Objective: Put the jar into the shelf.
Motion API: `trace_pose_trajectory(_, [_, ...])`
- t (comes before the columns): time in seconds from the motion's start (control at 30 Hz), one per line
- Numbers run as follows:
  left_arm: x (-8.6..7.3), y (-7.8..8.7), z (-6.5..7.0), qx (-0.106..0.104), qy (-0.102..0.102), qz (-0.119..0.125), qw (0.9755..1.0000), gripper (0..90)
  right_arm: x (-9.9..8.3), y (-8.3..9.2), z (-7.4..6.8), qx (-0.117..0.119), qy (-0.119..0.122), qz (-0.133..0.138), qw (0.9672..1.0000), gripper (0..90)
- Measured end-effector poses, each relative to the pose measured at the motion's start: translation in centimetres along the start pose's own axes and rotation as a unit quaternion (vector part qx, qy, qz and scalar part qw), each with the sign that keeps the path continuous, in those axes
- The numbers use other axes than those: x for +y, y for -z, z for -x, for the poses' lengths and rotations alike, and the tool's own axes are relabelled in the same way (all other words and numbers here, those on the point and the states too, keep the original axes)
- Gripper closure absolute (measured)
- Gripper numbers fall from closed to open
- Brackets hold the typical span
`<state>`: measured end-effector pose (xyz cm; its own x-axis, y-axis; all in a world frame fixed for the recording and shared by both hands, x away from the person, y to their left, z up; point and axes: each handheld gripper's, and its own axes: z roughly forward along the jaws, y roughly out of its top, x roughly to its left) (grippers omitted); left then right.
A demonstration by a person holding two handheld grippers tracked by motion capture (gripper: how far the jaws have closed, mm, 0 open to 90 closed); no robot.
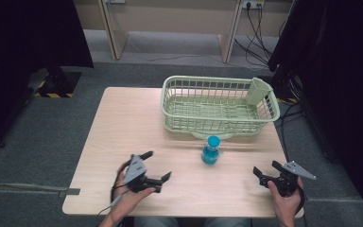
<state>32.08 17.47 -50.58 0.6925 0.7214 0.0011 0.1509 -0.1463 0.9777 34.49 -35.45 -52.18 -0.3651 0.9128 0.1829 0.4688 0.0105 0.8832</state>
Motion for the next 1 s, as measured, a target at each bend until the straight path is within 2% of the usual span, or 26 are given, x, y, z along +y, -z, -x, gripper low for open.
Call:
trace_pose_trajectory(0.03, [-0.7,0.9,-0.5,0.012,0.001,-0.001,0.9999,0.2,0.0,0.0,0.0,0.000,0.000,0.000,1.0000,3.5])
trace_pose_trajectory(0.13, [-2.2,2.9,-1.5,0.033,0.012,0.002,0.9994,0.5,0.0,0.0,0.0,-0.001,0.003,-0.001,1.0000,3.5])
trace_pose_trajectory(0.23, [-2.8,3.8,-1.8,0.041,0.012,0.007,0.9991,0.6,0.0,0.0,-0.1,-0.002,0.002,0.001,1.0000,3.5])
trace_pose_trajectory(0.33, [-2.7,4.1,-2.0,0.045,0.015,0.018,0.9987,1.5,0.0,0.0,0.0,-0.001,0.000,0.001,1.0000,3.5])
trace_pose_trajectory(0.73, [-1.9,2.5,-1.3,0.030,-0.003,0.023,0.9993,2.3,0.0,0.0,0.0,-0.001,0.003,0.000,1.0000,3.5])
trace_pose_trajectory(0.77, [-1.4,1.8,-0.9,0.022,-0.009,0.025,0.9994,2.3,0.0,0.0,0.0,-0.001,0.003,0.000,1.0000,3.5])
trace_pose_trajectory(0.83, [-1.4,1.8,-0.9,0.022,-0.009,0.025,0.9994,2.7,0.0,0.0,0.0,-0.001,0.002,0.001,1.0000,3.5])
trace_pose_trajectory(0.93, [-0.5,0.5,-0.2,0.007,-0.017,0.034,0.9993,3.3,0.0,0.0,0.0,-0.001,0.002,0.001,1.0000,3.5])
trace_pose_trajectory(1.0, [-0.5,0.5,-0.2,0.007,-0.017,0.034,0.9993,3.4,0.0,0.0,0.0,-0.001,0.001,0.000,1.0000,3.5])
